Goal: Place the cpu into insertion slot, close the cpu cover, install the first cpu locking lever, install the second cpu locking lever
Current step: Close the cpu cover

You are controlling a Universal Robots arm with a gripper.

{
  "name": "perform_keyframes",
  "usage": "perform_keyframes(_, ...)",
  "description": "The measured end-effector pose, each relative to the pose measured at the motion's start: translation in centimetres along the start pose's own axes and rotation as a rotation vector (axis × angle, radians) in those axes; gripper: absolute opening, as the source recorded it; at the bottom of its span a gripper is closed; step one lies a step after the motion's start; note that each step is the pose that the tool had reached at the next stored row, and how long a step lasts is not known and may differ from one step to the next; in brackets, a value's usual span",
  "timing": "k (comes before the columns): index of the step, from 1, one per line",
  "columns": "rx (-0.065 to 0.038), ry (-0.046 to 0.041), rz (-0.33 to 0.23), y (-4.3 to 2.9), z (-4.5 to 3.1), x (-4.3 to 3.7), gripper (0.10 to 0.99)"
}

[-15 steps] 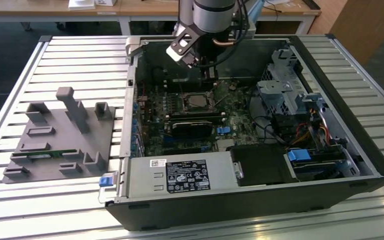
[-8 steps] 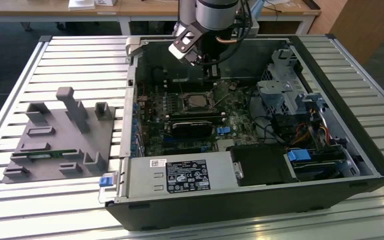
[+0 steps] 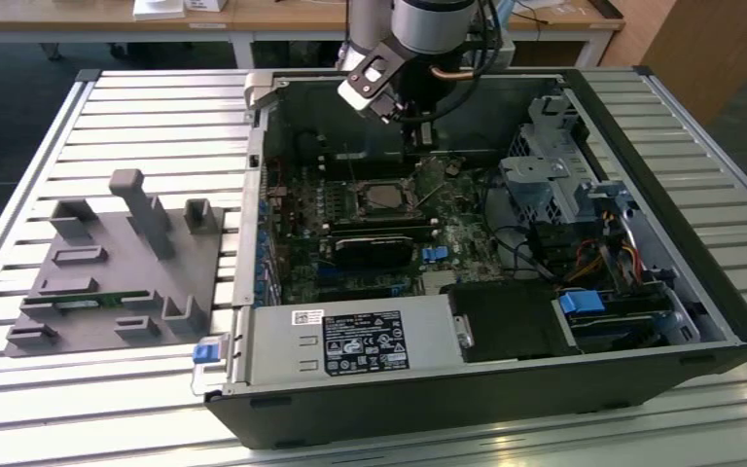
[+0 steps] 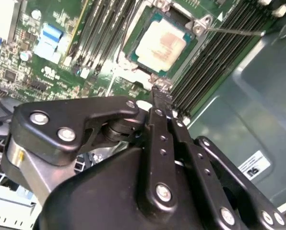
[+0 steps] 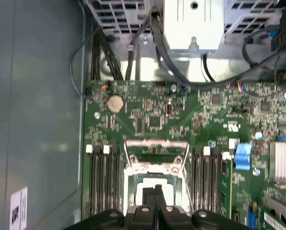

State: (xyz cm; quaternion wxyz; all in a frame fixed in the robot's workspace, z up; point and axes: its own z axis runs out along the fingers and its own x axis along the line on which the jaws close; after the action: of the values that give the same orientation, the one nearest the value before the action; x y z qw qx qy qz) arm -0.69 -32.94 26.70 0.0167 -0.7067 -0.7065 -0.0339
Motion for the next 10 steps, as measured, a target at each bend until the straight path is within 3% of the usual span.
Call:
perform_keyframes(6,0.000,-0.0001,0.000,1.75,0.11,0.00,0.106)
perform_keyframes(10,0.001,0.0002,-0.014,1.99,0.28,-0.02,0.106)
